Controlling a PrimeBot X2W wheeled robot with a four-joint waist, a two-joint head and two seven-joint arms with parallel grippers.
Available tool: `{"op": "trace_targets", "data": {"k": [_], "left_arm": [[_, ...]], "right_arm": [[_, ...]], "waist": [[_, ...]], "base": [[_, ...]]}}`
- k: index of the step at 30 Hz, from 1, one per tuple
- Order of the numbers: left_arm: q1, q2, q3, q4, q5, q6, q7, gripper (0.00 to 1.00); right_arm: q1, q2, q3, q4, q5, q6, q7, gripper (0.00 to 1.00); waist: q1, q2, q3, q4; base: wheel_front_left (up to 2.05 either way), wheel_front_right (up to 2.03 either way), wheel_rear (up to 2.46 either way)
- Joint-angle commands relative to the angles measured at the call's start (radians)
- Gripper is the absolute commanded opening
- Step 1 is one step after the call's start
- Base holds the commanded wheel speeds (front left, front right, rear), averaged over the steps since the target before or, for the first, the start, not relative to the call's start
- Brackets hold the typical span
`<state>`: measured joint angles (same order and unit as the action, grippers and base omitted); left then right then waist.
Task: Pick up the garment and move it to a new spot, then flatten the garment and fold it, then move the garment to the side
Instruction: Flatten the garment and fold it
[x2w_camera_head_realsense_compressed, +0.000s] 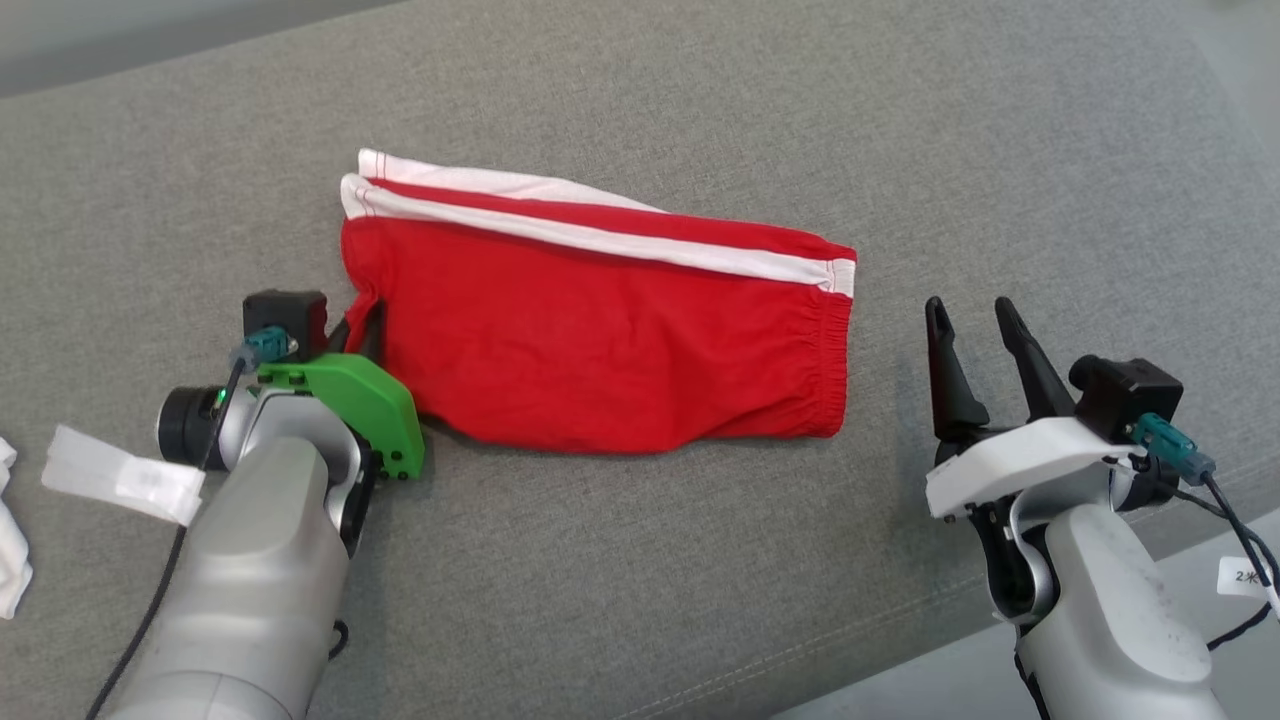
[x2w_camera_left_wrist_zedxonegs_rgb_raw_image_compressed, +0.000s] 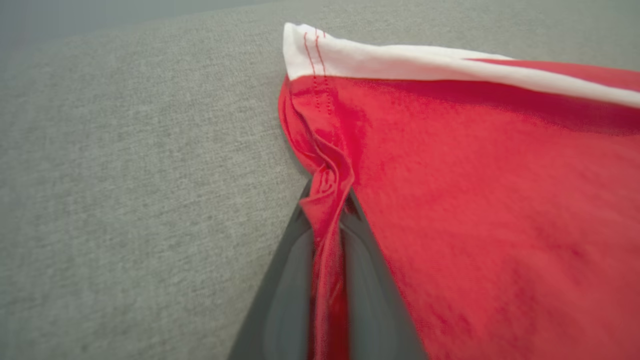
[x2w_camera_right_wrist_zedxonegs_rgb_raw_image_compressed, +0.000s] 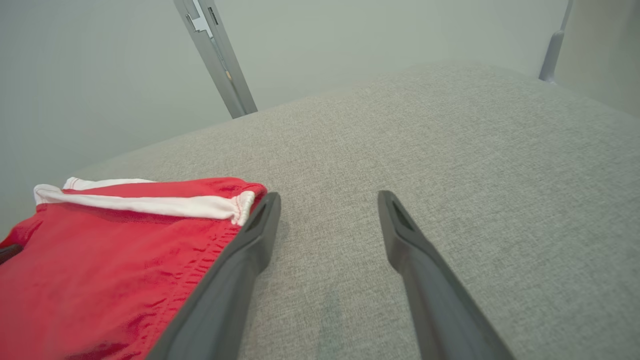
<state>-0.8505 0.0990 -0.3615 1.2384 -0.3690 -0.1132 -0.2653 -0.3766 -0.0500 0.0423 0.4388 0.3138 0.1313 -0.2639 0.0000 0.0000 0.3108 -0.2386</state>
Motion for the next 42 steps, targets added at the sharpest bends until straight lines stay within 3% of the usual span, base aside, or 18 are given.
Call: {"op": "trace_targets", "data": {"k": [1, 10, 18, 19, 20, 21, 26, 33, 42], "left_arm": [[0.051, -0.002, 0.009, -0.007, -0.007, 0.007, 0.003, 0.00], [0.253, -0.030, 0.079, -0.115, -0.053, 0.042, 0.002, 0.00], [0.387, -0.044, 0.102, -0.195, -0.065, 0.076, 0.002, 0.00], [0.397, -0.045, 0.106, -0.209, -0.065, 0.079, 0.002, 0.20], [0.407, -0.045, 0.107, -0.225, -0.060, 0.083, 0.002, 0.68], [0.415, -0.046, 0.109, -0.248, -0.053, 0.087, 0.001, 1.00], [0.458, -0.047, 0.112, -0.359, -0.009, 0.108, 0.001, 1.00], [0.538, -0.047, 0.112, -0.546, 0.067, 0.123, 0.001, 1.00], [0.588, -0.047, 0.123, -0.624, 0.075, 0.104, 0.001, 1.00]], "right_arm": [[0.025, -0.002, 0.001, 0.008, 0.011, -0.001, 0.000, 1.00], [0.110, -0.002, 0.011, 0.055, 0.018, -0.001, 0.000, 1.00], [0.154, -0.003, 0.012, 0.071, 0.001, -0.001, 0.000, 1.00], [0.154, -0.003, 0.014, 0.071, 0.000, -0.001, 0.000, 1.00], [0.153, -0.002, 0.015, 0.070, -0.002, -0.001, 0.000, 1.00], [0.151, -0.002, 0.014, 0.068, -0.003, -0.001, 0.000, 1.00], [0.135, -0.003, 0.025, 0.064, -0.002, -0.001, 0.000, 1.00], [0.113, -0.003, -0.004, 0.105, -0.031, -0.001, 0.000, 1.00], [0.065, -0.003, -0.102, 0.234, -0.071, -0.001, 0.000, 1.00]], "waist": [[0.0000, 0.0000, -0.050, 0.017], [0.0000, 0.0000, -0.186, 0.104], [0.0000, 0.0000, -0.229, 0.160], [0.0000, 0.0000, -0.231, 0.164], [0.0000, 0.0000, -0.230, 0.169], [0.0000, 0.0000, -0.229, 0.175], [0.0000, 0.0000, -0.228, 0.212], [0.0000, 0.0000, -0.224, 0.322], [0.0000, 0.0000, -0.181, 0.445]], "base": [[0.00, 0.00, 0.00], [0.00, 0.00, 0.00], [0.00, 0.00, 0.00], [0.00, 0.00, 0.00], [0.00, 0.00, 0.00], [0.00, 0.00, 0.00], [0.00, 0.00, 0.00], [0.00, 0.00, 0.00], [0.00, 0.00, 0.00]]}}
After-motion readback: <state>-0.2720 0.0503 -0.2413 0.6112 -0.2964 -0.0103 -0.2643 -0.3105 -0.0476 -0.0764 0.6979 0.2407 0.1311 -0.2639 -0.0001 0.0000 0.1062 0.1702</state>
